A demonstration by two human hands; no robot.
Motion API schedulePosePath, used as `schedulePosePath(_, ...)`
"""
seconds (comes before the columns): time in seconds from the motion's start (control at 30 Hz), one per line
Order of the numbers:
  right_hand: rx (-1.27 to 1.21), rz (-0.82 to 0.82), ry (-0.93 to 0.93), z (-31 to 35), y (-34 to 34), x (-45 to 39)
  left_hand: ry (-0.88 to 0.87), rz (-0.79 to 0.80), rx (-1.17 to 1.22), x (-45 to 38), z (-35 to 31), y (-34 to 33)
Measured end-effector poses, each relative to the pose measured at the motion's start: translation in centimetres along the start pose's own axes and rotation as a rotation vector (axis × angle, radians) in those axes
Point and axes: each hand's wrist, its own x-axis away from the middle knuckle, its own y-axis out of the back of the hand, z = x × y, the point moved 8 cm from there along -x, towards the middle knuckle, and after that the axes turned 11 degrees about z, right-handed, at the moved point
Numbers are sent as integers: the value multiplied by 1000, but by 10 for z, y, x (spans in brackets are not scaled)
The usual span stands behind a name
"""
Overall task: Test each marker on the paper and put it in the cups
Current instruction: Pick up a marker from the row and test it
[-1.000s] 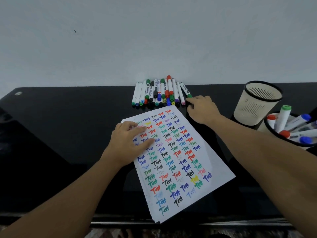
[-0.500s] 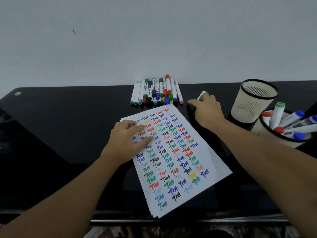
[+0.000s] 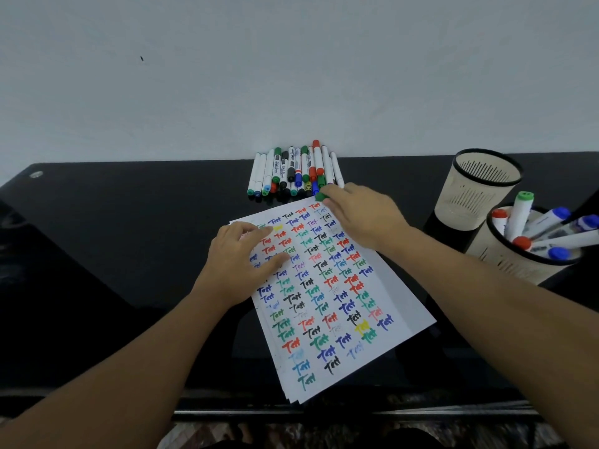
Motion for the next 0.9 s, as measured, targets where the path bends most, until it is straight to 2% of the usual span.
schedulePosePath(0.2,122,98,80,43,-16,10,-133,-95,-51,7,-14,7)
schedulePosePath(0.53,74,123,105,64,-25,22,-329,-176,-133,14,-25,8)
schedulePosePath(0.9,109,167,72,66,-28,23,-362,-192,-127,17,-27,10)
